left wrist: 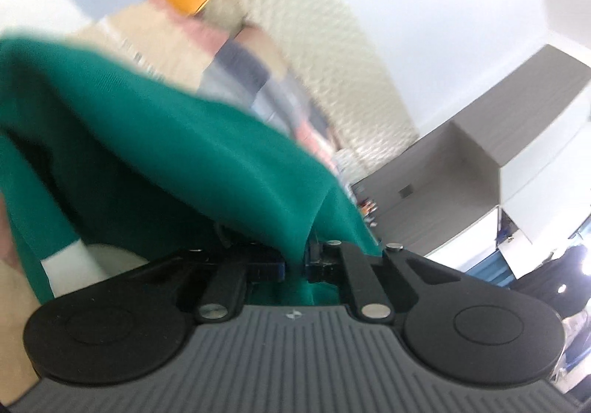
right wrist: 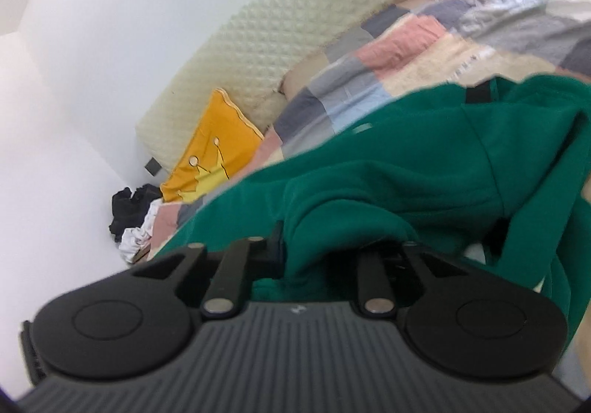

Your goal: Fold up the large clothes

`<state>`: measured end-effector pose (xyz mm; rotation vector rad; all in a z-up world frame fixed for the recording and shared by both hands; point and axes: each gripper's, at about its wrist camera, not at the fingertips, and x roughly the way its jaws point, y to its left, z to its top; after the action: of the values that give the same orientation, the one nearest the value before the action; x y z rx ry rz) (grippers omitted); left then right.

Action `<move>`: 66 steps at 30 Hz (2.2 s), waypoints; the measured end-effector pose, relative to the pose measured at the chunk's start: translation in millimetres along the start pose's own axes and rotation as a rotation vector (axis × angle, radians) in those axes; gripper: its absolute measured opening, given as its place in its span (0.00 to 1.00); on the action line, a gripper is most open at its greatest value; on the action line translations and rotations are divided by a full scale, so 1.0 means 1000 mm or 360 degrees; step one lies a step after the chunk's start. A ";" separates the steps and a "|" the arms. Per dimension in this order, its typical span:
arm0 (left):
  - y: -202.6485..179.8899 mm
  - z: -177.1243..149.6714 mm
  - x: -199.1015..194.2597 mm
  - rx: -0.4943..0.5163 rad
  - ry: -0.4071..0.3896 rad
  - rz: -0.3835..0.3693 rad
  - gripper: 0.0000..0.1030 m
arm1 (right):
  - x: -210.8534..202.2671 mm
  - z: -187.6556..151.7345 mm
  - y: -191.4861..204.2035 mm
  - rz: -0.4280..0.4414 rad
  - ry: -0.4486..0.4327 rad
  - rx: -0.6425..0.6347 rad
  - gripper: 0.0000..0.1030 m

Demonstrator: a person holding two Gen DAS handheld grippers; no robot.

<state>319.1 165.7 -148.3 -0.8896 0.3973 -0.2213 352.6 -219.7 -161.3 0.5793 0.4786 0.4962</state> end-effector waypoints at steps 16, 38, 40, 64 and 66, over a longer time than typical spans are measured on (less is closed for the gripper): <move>-0.125 0.024 -0.146 0.0184 -0.0303 -0.0181 0.09 | -0.121 0.059 0.102 0.0363 -0.0263 -0.0295 0.14; -0.420 0.128 -0.358 0.0682 -0.0823 -0.0168 0.09 | -0.287 0.198 0.303 0.0642 -0.0573 -0.0635 0.14; -0.439 0.136 -0.376 0.0721 -0.0876 -0.0155 0.09 | -0.295 0.206 0.320 0.0683 -0.0594 -0.0666 0.14; -0.236 0.258 -0.123 0.0700 -0.0606 0.0354 0.10 | 0.079 0.209 0.284 0.0333 -0.0152 -0.0636 0.14; -0.190 0.267 -0.068 0.0665 -0.0548 0.0395 0.10 | 0.145 0.206 0.261 0.0281 -0.0114 -0.0600 0.14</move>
<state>366.9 262.5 168.6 -0.4477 0.1284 0.0785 499.6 -28.9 109.8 0.2753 0.2562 0.7122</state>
